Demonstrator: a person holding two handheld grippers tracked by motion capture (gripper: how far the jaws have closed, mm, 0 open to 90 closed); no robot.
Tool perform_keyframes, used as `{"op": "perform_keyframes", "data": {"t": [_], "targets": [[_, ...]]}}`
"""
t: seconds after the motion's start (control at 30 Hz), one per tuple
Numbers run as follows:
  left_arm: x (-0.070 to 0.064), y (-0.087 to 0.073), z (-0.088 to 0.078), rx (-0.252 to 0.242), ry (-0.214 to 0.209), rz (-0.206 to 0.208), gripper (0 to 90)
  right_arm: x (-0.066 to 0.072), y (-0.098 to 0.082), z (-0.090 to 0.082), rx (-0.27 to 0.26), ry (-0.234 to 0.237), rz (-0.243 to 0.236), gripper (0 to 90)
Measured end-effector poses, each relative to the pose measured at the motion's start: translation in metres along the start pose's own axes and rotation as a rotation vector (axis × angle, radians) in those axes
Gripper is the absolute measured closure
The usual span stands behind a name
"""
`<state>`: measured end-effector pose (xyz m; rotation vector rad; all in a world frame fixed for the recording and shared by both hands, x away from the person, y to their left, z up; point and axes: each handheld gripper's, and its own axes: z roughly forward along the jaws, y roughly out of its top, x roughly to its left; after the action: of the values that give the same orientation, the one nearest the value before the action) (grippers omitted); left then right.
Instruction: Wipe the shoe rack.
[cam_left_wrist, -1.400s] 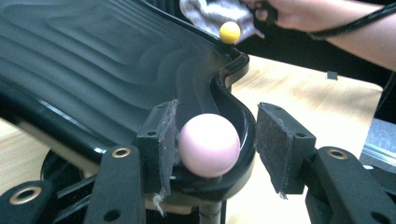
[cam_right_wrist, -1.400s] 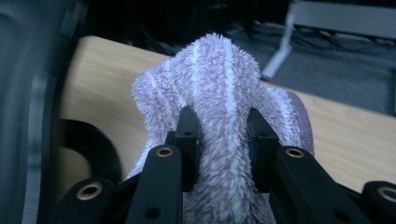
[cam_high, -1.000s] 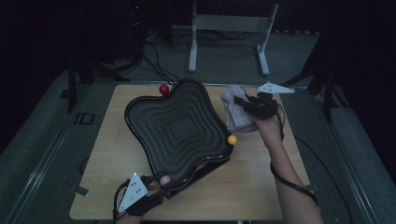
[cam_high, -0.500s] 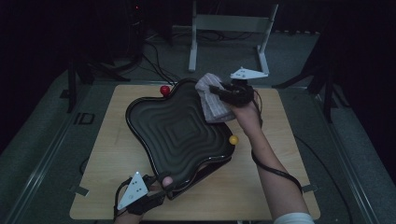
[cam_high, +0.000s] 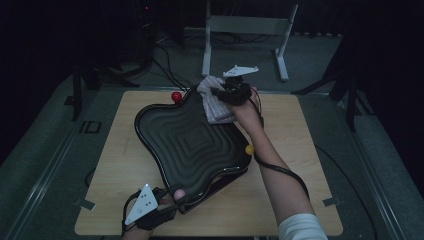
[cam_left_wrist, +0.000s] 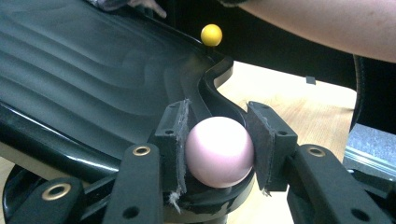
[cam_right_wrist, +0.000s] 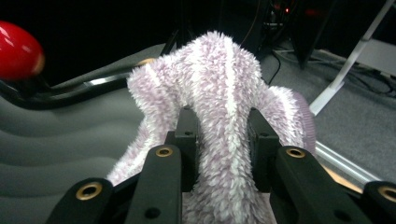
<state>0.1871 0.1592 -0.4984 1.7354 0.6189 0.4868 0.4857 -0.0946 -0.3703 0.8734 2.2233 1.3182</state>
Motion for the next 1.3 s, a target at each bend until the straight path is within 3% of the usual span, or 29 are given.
{"op": "perform_keyframes", "data": {"t": [0.2,0.37,1.3], "targets": [[0.000,0.000,0.000,-0.003,-0.003,-0.001,60.4,-0.002,-0.010,-0.003,0.018,-0.044,-0.015,71.5],[0.000,0.000,0.000,-0.003,-0.004,-0.004,60.4,-0.008,-0.021,-0.009,0.024,-0.014,0.010,71.2],[-0.001,0.001,0.003,0.001,-0.010,-0.005,60.4,0.003,-0.074,-0.044,0.015,0.023,-0.020,70.7]]}}
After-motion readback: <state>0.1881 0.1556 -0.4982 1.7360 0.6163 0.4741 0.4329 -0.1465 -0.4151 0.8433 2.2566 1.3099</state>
